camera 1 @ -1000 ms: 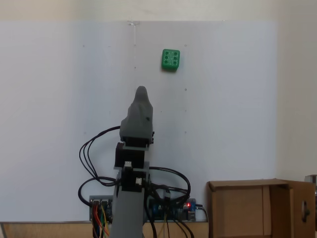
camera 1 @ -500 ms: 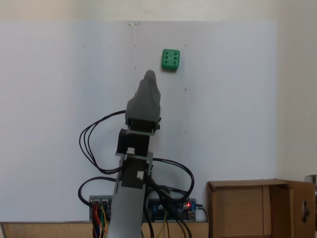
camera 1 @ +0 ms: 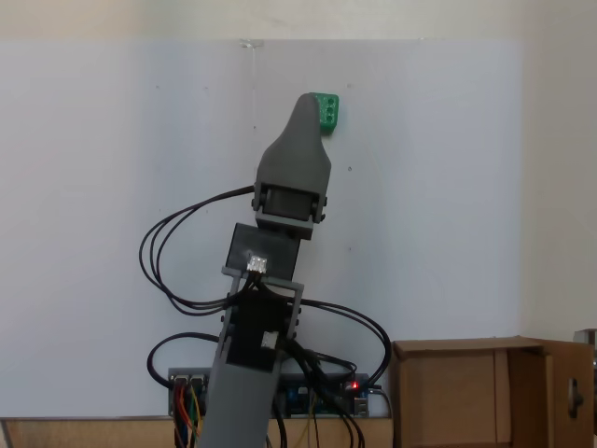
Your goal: Grasp a green dice and put it in the bin.
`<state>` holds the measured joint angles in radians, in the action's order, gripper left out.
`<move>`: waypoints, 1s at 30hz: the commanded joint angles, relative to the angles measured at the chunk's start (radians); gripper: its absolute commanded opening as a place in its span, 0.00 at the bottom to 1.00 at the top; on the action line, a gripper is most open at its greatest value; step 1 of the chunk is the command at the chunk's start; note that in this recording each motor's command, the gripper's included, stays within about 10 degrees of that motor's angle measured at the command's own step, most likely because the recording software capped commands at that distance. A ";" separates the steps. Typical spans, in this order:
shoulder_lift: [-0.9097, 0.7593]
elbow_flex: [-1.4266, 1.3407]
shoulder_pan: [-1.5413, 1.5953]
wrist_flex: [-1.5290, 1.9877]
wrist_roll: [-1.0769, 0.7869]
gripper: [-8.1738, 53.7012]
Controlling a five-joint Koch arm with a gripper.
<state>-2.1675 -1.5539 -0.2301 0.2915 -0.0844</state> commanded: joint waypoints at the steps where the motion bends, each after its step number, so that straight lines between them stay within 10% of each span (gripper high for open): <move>1: 0.060 0.140 -0.032 0.161 -0.055 0.85; 15: 0.514 0.811 0.014 1.029 -0.055 0.84; 30: 0.644 0.870 -0.003 1.509 -0.084 0.88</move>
<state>-1.5186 -0.7639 -0.2255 1.7257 -0.0874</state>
